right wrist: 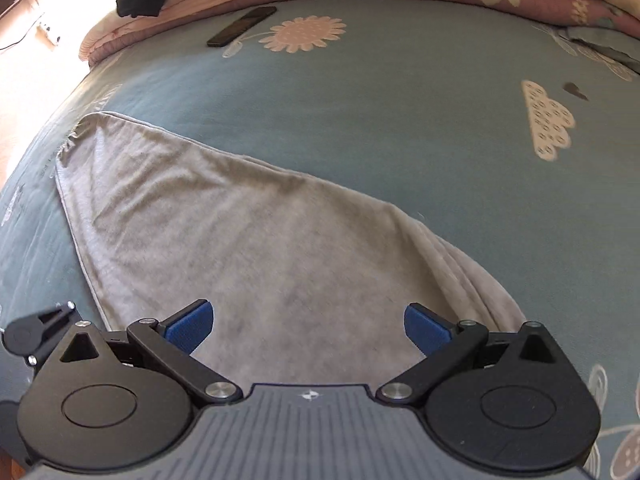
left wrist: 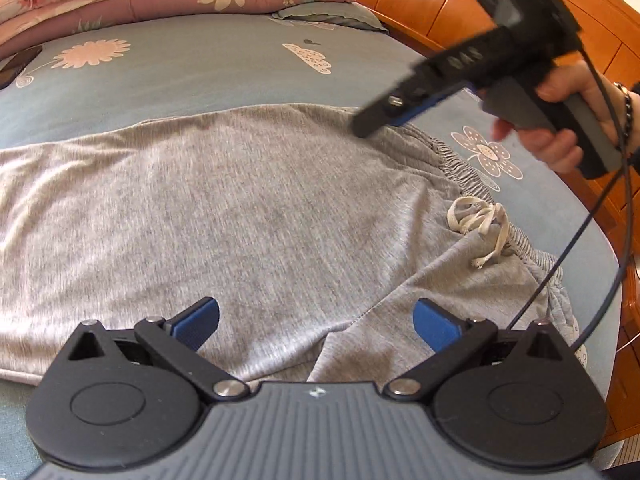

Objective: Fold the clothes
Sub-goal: 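Close the right gripper on the sweatpants waistband edge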

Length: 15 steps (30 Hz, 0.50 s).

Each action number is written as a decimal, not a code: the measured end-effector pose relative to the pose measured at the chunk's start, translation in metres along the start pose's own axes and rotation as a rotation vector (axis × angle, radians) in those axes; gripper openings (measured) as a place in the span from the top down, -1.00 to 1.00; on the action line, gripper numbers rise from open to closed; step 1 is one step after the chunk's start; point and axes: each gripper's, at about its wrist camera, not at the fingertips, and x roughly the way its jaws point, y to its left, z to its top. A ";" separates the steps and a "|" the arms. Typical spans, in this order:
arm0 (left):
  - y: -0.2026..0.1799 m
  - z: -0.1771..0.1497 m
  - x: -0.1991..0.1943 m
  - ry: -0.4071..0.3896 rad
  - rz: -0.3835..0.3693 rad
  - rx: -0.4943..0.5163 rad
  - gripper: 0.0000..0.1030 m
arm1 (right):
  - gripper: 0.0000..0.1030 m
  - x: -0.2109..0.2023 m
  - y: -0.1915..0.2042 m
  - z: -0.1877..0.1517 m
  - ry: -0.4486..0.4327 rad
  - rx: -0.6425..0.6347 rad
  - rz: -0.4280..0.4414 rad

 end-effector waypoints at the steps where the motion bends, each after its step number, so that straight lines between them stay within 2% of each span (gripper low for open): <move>1: -0.003 0.004 0.002 0.008 0.008 0.017 -0.99 | -1.00 -0.014 -0.015 -0.014 0.012 0.020 -0.038; 6: -0.034 0.026 0.014 0.052 0.024 0.133 -0.99 | -1.00 -0.089 -0.092 -0.077 0.049 0.142 -0.298; 9: -0.062 0.036 0.024 0.058 -0.013 0.187 -0.99 | -1.00 -0.128 -0.130 -0.105 0.026 0.236 -0.393; 12: -0.093 0.038 0.037 0.088 -0.078 0.221 -0.99 | -1.00 -0.144 -0.148 -0.127 -0.019 0.293 -0.415; 15: -0.119 0.032 0.052 0.133 -0.132 0.241 -0.99 | -1.00 -0.134 -0.148 -0.144 -0.051 0.324 -0.378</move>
